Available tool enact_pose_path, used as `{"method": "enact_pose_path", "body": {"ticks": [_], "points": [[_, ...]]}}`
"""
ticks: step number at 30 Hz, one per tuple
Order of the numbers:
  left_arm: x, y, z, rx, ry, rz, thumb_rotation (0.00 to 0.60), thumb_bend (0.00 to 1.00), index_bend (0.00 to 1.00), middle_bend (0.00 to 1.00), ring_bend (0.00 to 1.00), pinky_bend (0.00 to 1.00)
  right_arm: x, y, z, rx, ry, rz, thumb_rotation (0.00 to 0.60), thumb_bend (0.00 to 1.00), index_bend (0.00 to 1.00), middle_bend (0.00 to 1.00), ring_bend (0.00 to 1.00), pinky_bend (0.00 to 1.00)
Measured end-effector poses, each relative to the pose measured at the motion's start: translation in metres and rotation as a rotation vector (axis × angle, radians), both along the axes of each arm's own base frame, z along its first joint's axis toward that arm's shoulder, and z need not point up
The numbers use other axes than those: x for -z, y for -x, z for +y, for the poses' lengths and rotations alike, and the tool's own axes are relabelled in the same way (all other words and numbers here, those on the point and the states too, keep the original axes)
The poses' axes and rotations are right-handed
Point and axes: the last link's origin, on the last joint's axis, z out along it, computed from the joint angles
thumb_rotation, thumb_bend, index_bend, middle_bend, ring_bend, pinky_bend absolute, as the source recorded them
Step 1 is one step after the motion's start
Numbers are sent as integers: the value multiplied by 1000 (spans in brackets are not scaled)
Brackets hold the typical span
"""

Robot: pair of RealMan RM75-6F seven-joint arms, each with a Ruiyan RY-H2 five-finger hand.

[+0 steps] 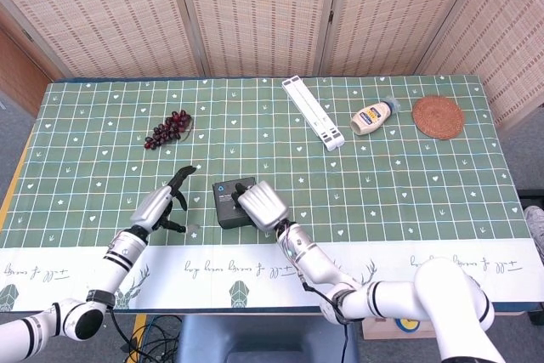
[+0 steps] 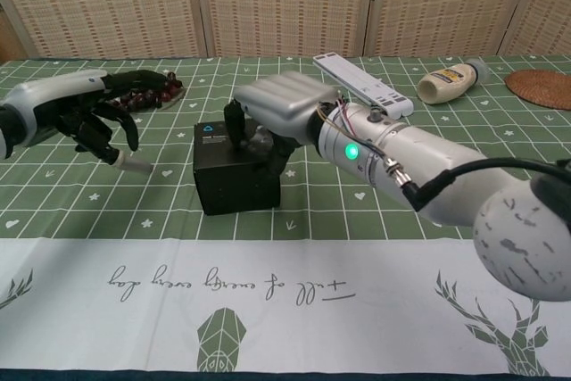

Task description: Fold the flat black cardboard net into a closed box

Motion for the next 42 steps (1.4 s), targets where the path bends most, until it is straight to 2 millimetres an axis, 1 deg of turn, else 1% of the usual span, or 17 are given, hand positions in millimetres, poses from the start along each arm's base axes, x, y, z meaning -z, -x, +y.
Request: {"method": "enact_pose_path", "body": {"ticks": [3, 8, 11, 12, 14, 16, 18, 19, 22, 24, 27, 30, 32, 36, 38, 42], "points": [[-4, 2, -1, 1, -9, -4, 600, 76, 0, 0, 486, 856, 3, 5, -1, -37, 25, 8, 600, 425, 487, 458, 689, 1000], [-8, 3, -1, 3, -17, -5, 600, 76, 0, 0, 486, 856, 8, 12, 2, -41, 29, 0, 600, 430, 487, 459, 690, 1000], [-11, 3, -1, 12, -27, 0, 600, 75, 0, 0, 466, 849, 5, 14, 3, -30, 27, -22, 600, 430, 487, 422, 688, 1000], [-13, 3, -1, 16, -31, 1, 600, 76, 0, 0, 451, 841, 3, 14, 3, -23, 27, -34, 600, 430, 473, 406, 681, 1000], [-17, 4, -1, 21, -37, 5, 600, 76, 0, 0, 389, 809, -3, 15, 5, -6, 24, -64, 600, 430, 397, 371, 647, 1000], [-23, 6, -1, 27, -53, 18, 600, 76, 0, 0, 332, 781, -12, 17, 6, 11, 22, -91, 600, 430, 338, 357, 624, 992], [-28, 9, -3, 34, -74, 39, 600, 76, 0, 0, 301, 759, -27, 21, 7, 33, 24, -124, 600, 430, 315, 353, 596, 963], [-30, 11, -3, 37, -85, 52, 600, 76, 0, 6, 296, 750, -34, 25, 7, 45, 27, -137, 600, 430, 313, 353, 572, 926], [-38, 17, -7, 50, -133, 115, 600, 76, 34, 37, 292, 740, -63, 42, 5, 92, 44, -173, 600, 430, 312, 353, 514, 821], [-44, 23, -11, 60, -176, 172, 600, 76, 58, 46, 286, 712, -84, 59, 5, 126, 57, -181, 600, 430, 308, 352, 485, 780], [-53, 35, -19, 69, -241, 267, 600, 76, 81, 58, 273, 633, -113, 87, 8, 165, 85, -164, 600, 428, 296, 352, 454, 714], [-62, 48, -29, 71, -312, 361, 600, 76, 110, 87, 261, 531, -145, 120, 15, 197, 132, -131, 600, 410, 240, 352, 431, 701], [-67, 56, -37, 73, -349, 415, 600, 76, 126, 103, 255, 469, -165, 142, 23, 221, 155, -116, 600, 400, 237, 350, 410, 690], [-79, 72, -54, 77, -420, 536, 600, 76, 127, 105, 245, 433, -200, 181, 42, 267, 219, -100, 600, 395, 237, 338, 384, 644], [-84, 76, -61, 75, -447, 575, 600, 76, 127, 105, 242, 425, -214, 199, 56, 288, 253, -104, 600, 395, 237, 335, 380, 644], [-94, 83, -78, 68, -497, 643, 600, 76, 125, 105, 238, 410, -234, 229, 76, 335, 297, -128, 600, 395, 237, 331, 379, 642]]}}
